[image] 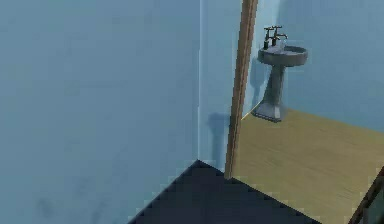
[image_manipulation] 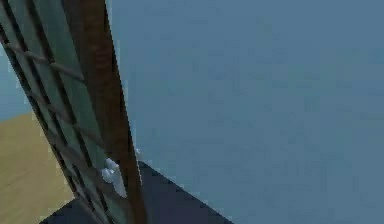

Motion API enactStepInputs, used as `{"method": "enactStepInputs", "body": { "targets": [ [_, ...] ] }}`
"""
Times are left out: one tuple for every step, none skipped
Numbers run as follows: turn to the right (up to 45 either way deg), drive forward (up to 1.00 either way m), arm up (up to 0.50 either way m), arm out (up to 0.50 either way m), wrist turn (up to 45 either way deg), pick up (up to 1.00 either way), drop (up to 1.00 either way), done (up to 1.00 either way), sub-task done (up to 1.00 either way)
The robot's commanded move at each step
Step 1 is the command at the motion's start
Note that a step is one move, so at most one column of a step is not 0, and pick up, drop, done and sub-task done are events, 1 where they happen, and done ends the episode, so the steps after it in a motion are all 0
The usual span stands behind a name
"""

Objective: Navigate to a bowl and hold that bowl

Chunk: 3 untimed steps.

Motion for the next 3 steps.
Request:
{"method": "enactStepInputs", "body": {
  "targets": [
    [0.0,0.5,0.0,0.0,0.0,0.0,0.0,0.0,0.0],
    [45.0,0.0,0.0,0.0,0.0,0.0,0.0,0.0,0.0],
    [0.0,1.0,0.0,0.0,0.0,0.0,0.0,0.0,0.0]
  ]
}}
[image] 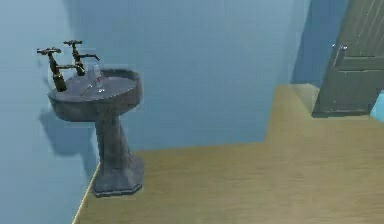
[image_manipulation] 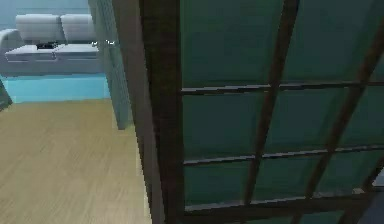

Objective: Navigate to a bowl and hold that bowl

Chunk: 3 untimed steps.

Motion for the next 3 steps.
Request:
{"method": "enactStepInputs", "body": {
  "targets": [
    [27.0,0.0,0.0,0.0,0.0,0.0,0.0,0.0,0.0],
    [0.0,0.05,0.0,0.0,0.0,0.0,0.0,0.0,0.0],
    [12.0,0.0,0.0,0.0,0.0,0.0,0.0,0.0,0.0]
  ]
}}
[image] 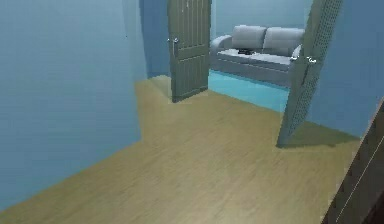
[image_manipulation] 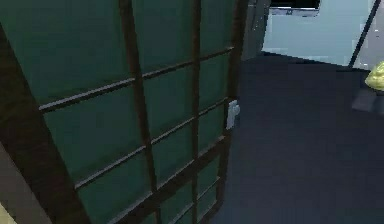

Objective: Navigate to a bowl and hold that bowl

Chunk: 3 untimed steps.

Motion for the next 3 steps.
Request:
{"method": "enactStepInputs", "body": {
  "targets": [
    [0.0,0.45,0.0,0.0,0.0,0.0,0.0,0.0,0.0],
    [12.0,0.0,0.0,0.0,0.0,0.0,0.0,0.0,0.0],
    [0.0,1.0,0.0,0.0,0.0,0.0,0.0,0.0,0.0]
  ]
}}
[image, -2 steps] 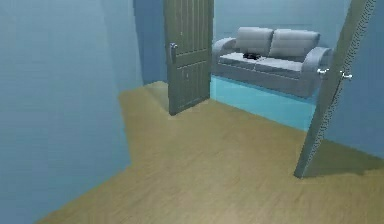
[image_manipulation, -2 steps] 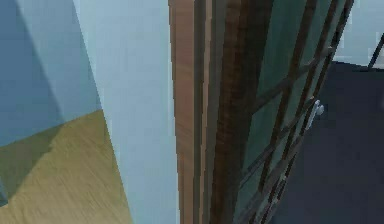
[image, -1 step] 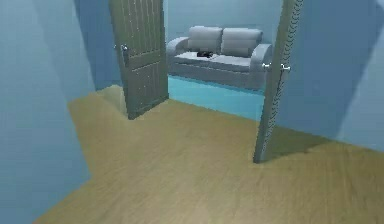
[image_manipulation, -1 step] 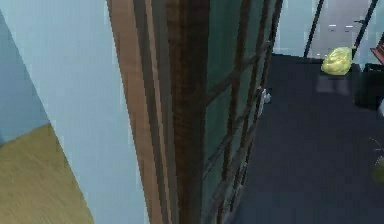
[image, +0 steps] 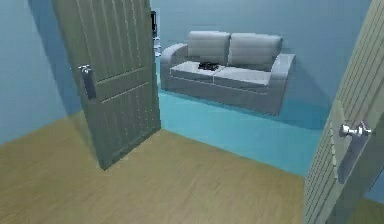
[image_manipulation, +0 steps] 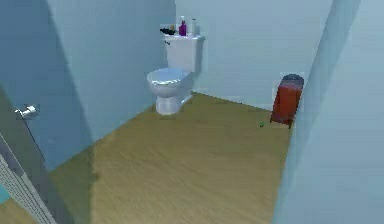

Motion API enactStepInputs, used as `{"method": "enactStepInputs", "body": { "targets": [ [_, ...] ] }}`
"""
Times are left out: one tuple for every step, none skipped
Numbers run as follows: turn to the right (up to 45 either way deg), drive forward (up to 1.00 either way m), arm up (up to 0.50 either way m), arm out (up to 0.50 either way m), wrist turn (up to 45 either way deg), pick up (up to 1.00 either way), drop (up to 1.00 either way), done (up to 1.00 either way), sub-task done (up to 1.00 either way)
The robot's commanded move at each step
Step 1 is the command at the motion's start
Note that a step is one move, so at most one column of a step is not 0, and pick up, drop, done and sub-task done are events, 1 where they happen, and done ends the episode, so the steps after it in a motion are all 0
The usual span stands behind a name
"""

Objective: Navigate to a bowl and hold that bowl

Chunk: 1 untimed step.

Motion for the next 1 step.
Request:
{"method": "enactStepInputs", "body": {
  "targets": [
    [0.0,1.0,0.0,0.0,0.0,0.0,0.0,0.0,0.0]
  ]
}}
